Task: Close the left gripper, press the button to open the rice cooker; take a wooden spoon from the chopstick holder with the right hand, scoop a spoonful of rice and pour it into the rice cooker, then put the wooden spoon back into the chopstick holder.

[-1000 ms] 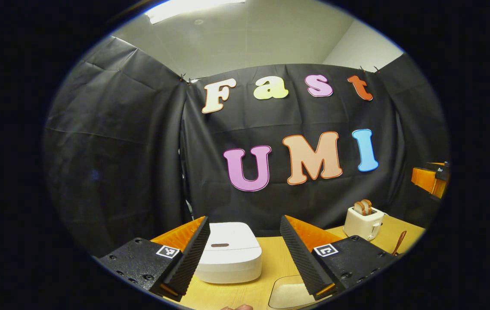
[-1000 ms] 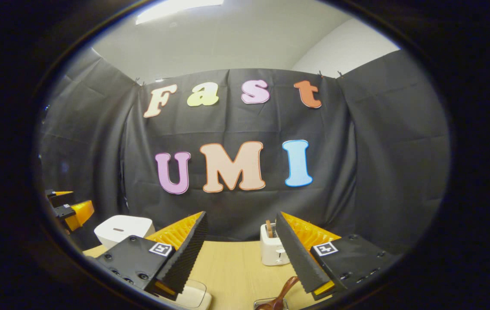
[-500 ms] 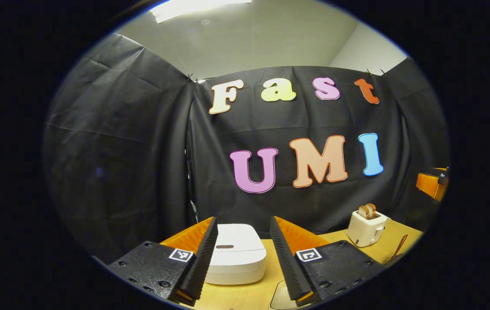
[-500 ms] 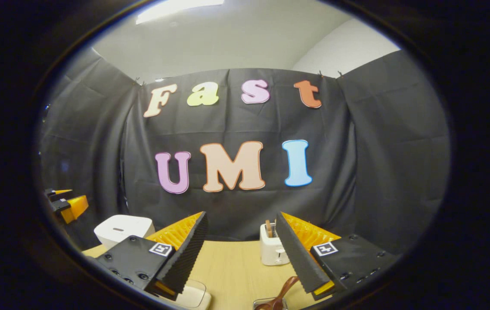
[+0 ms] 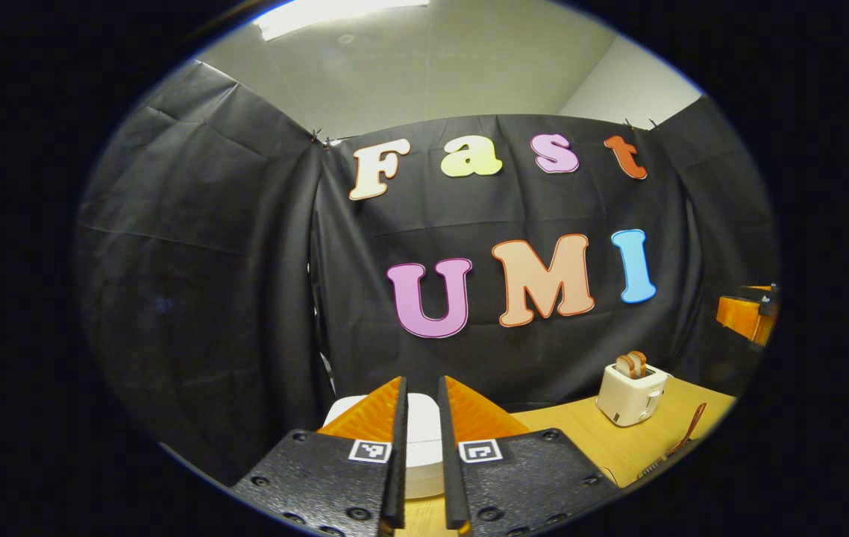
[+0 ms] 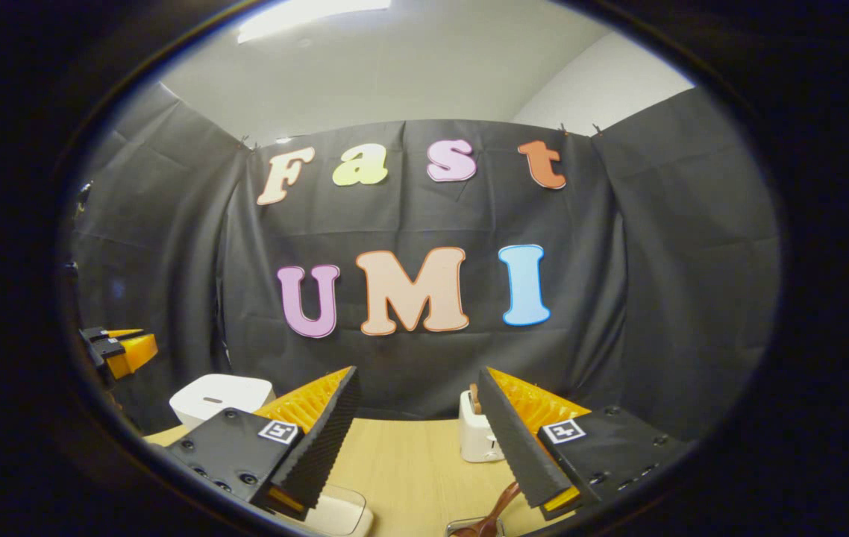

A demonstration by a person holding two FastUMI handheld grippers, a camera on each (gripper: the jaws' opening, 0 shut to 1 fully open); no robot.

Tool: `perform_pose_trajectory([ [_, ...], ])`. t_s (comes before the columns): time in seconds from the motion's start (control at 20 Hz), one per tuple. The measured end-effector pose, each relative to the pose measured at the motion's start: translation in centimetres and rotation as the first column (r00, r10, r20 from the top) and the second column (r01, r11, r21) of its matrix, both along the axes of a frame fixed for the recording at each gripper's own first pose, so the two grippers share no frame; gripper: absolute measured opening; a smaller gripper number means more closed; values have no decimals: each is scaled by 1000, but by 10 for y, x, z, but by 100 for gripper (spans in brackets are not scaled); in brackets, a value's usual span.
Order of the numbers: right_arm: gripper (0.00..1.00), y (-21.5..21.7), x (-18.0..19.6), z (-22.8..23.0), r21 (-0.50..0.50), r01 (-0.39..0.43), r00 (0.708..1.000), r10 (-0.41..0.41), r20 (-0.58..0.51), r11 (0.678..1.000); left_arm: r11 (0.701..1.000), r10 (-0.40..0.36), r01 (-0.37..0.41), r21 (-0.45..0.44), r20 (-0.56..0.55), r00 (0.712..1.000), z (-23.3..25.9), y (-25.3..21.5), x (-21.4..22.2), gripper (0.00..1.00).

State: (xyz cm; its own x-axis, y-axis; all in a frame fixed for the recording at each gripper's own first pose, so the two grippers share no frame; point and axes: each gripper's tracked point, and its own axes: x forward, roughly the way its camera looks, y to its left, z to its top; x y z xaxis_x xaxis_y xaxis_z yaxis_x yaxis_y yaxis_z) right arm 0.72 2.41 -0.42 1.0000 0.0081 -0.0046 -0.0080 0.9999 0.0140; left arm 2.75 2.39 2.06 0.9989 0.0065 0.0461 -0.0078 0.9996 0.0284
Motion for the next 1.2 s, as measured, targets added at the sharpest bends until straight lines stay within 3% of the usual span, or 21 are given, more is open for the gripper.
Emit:
perform_pose_trajectory([
  [0.2, 100, 2, -3, 2, -17, 2, 1000, -2, 12, 1000, 999, 38, -38, -3, -9, 999, -6, 13, 8, 0],
  [0.4, 100, 6, -2, -2, -19, 7, 1000, -7, 1, 1000, 1000, 19, -19, -21, -6, 1000, -10, 16, 16, 0],
  [0.65, 100, 7, -4, -1, -37, 24, 1000, -24, 2, 999, 997, 74, -74, -12, -22, 997, -27, 43, 39, 0],
  [0.85, 100, 2, -5, -2, -53, 54, 998, -55, -8, 997, 993, 114, -114, -1, -68, 991, -54, 61, 66, 0],
  [1.2, 100, -1, -13, 3, -96, 98, 995, -99, -3, 991, 993, 117, -119, -5, -150, 982, -101, 72, 101, 0],
])
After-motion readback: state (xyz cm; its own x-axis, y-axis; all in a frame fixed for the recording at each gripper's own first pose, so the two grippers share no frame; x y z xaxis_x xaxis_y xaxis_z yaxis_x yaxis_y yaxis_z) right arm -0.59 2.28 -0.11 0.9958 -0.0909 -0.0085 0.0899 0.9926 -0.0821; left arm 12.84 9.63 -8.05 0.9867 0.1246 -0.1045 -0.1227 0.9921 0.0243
